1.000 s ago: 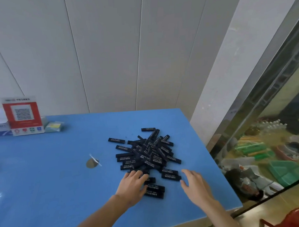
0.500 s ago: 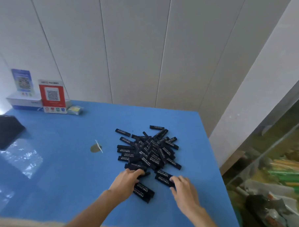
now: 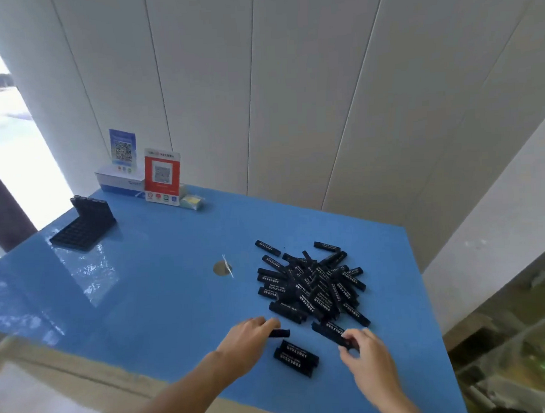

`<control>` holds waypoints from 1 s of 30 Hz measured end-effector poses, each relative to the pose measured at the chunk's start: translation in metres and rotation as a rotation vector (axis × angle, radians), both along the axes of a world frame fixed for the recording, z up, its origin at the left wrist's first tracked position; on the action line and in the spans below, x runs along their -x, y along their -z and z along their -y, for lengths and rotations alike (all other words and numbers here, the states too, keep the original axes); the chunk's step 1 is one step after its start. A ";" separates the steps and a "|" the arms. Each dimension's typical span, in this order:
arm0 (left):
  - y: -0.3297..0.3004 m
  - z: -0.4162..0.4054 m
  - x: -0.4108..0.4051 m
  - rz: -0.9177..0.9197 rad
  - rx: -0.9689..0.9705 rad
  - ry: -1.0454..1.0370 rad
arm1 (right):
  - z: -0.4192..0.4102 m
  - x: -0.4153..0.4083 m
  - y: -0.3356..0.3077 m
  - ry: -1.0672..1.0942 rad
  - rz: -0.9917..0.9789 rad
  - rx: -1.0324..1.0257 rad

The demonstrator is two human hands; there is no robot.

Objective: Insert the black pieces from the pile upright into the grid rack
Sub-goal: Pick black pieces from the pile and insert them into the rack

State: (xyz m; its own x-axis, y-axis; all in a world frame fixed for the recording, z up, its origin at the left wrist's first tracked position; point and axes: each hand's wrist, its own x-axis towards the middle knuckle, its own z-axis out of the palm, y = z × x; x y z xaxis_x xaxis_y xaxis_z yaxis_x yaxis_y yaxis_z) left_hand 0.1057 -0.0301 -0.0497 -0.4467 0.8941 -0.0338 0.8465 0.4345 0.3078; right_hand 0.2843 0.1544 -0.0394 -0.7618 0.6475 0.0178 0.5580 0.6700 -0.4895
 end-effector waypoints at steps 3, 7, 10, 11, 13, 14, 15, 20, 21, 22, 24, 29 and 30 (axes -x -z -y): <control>-0.007 0.027 0.015 0.013 0.010 -0.054 | 0.023 0.021 -0.012 0.015 -0.104 0.019; -0.025 0.083 0.043 0.041 -0.041 -0.106 | 0.076 0.065 -0.033 0.012 -0.207 0.143; -0.039 0.127 0.067 0.014 -0.071 -0.143 | 0.119 0.104 -0.046 -0.042 -0.259 0.191; -0.043 0.140 0.076 0.009 -0.075 -0.161 | 0.133 0.116 -0.050 -0.063 -0.267 0.196; -0.051 0.165 0.094 -0.001 -0.068 -0.197 | 0.157 0.140 -0.056 -0.102 -0.280 0.212; -0.055 0.176 0.103 -0.004 -0.066 -0.214 | 0.168 0.150 -0.059 -0.123 -0.284 0.222; -0.057 0.186 0.111 0.000 -0.066 -0.232 | 0.177 0.159 -0.062 -0.142 -0.281 0.228; -0.065 0.224 0.152 0.071 -0.118 -0.285 | 0.200 0.210 -0.070 -0.213 -0.247 0.225; -0.065 0.229 0.163 0.078 -0.129 -0.298 | 0.203 0.222 -0.071 -0.232 -0.239 0.219; -0.065 0.234 0.175 0.087 -0.141 -0.318 | 0.204 0.236 -0.073 -0.251 -0.235 0.218; -0.065 0.241 0.198 0.114 -0.167 -0.365 | 0.205 0.262 -0.076 -0.289 -0.239 0.209; -0.075 0.257 0.253 0.099 -0.161 -0.405 | 0.205 0.332 -0.083 -0.359 -0.245 0.192; -0.078 0.261 0.266 0.077 -0.164 -0.414 | 0.206 0.346 -0.084 -0.370 -0.261 0.196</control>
State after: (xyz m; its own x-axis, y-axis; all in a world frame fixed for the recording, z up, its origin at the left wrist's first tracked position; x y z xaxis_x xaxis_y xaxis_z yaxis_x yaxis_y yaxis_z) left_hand -0.1603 -0.2911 0.0278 -0.7696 0.6369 0.0467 0.5837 0.6719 0.4559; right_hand -0.0617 -0.0513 0.0444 -0.9277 0.3446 0.1434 0.1420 0.6811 -0.7183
